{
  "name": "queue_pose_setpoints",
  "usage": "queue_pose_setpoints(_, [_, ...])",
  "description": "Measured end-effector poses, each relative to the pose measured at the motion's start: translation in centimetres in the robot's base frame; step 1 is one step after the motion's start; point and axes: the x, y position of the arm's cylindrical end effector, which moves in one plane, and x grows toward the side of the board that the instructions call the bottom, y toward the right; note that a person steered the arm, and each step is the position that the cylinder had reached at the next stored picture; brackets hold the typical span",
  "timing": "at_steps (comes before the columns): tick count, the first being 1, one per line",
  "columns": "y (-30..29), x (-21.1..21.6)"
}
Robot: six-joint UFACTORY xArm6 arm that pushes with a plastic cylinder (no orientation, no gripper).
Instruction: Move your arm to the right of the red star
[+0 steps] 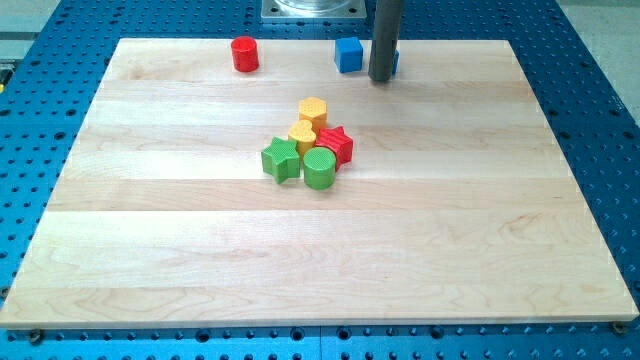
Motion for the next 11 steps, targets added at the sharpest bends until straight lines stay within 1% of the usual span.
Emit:
queue_pose_setpoints(1, [-0.2,1.4])
queue_pose_setpoints(2, [-6.4,1.8])
queue_pose_setpoints(3, [-9.0,3.2])
queue_pose_setpoints(4, [-5.4,3.3])
queue_pose_setpoints(5, [-0.8,4.7])
queue_pose_setpoints(7, [4.0,15.7])
queue_pose_setpoints(8, [1.5,17.8])
queue_pose_setpoints(9, [-1.1,18.6])
queue_pose_setpoints(11, [-2.2,17.4])
